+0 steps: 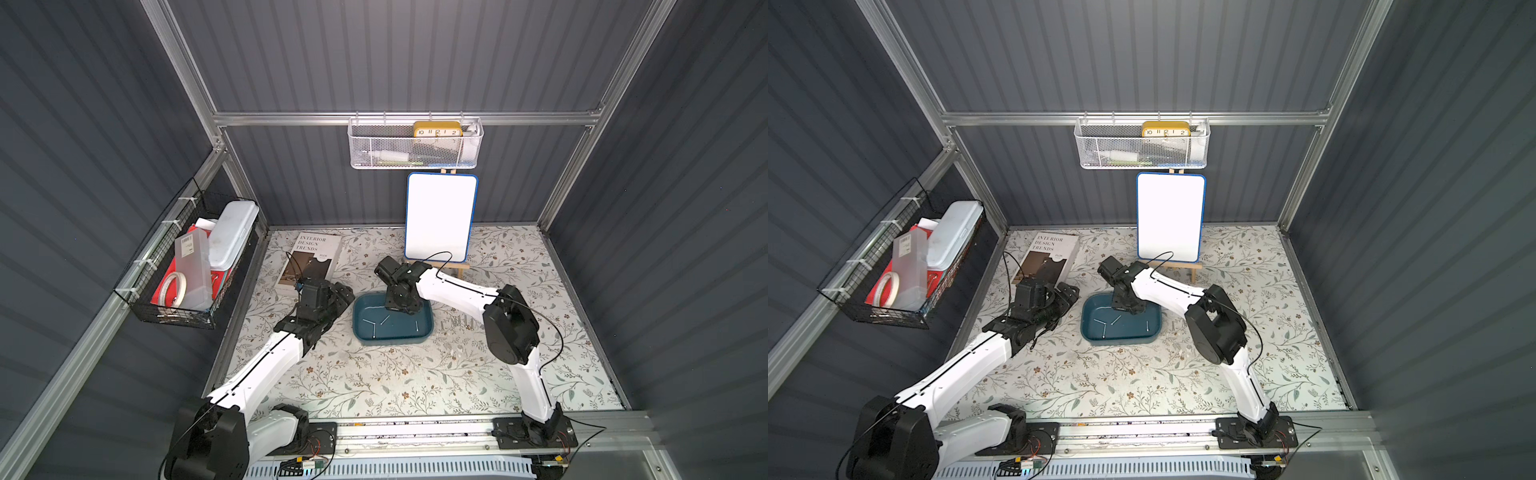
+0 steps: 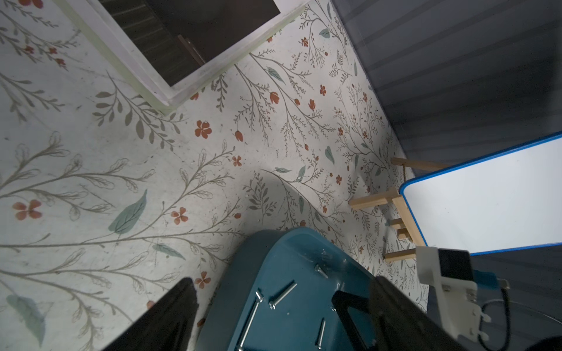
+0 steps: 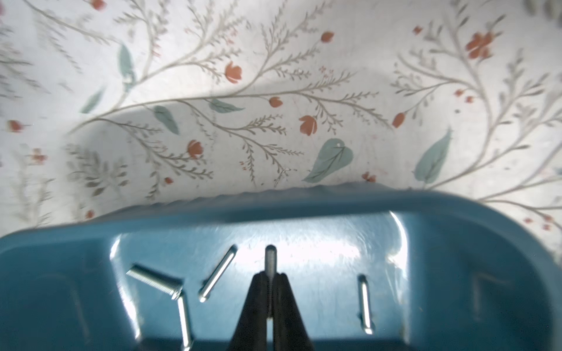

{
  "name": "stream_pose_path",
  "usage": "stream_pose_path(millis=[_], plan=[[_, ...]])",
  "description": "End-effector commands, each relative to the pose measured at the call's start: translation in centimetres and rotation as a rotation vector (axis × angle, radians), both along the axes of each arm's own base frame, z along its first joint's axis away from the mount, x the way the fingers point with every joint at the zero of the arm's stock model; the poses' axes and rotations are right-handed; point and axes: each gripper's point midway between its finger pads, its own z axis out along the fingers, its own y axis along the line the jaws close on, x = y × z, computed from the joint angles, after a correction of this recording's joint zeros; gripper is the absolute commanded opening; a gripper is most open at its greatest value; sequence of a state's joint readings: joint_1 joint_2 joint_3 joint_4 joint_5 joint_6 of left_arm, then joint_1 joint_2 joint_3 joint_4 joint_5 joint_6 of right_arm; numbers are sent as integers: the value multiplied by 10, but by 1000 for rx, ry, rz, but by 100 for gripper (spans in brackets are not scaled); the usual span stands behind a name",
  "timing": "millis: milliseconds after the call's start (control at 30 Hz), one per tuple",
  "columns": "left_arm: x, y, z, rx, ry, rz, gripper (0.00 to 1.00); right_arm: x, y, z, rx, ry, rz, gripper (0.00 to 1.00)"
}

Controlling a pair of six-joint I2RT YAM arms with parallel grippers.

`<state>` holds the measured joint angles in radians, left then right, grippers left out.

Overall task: Take out the screws from the storage box
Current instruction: Pick up the screw from the storage box, then place the screw at the center of the board.

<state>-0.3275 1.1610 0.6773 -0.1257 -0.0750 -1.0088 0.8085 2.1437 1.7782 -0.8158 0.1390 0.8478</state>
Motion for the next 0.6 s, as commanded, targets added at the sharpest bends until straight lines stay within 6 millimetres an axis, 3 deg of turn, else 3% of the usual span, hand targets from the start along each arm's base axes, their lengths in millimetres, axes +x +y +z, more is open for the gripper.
stream_pose_path(millis=[0, 367, 567], plan=[[0, -2, -3, 12, -2, -33, 92, -6, -12, 8, -33, -10, 9, 0], [-3, -9, -12, 14, 8, -84, 92, -10, -53, 47, -70, -77, -24, 0], [0, -13, -16, 17, 6, -113, 92, -19, -96, 61, -90, -99, -76, 0]])
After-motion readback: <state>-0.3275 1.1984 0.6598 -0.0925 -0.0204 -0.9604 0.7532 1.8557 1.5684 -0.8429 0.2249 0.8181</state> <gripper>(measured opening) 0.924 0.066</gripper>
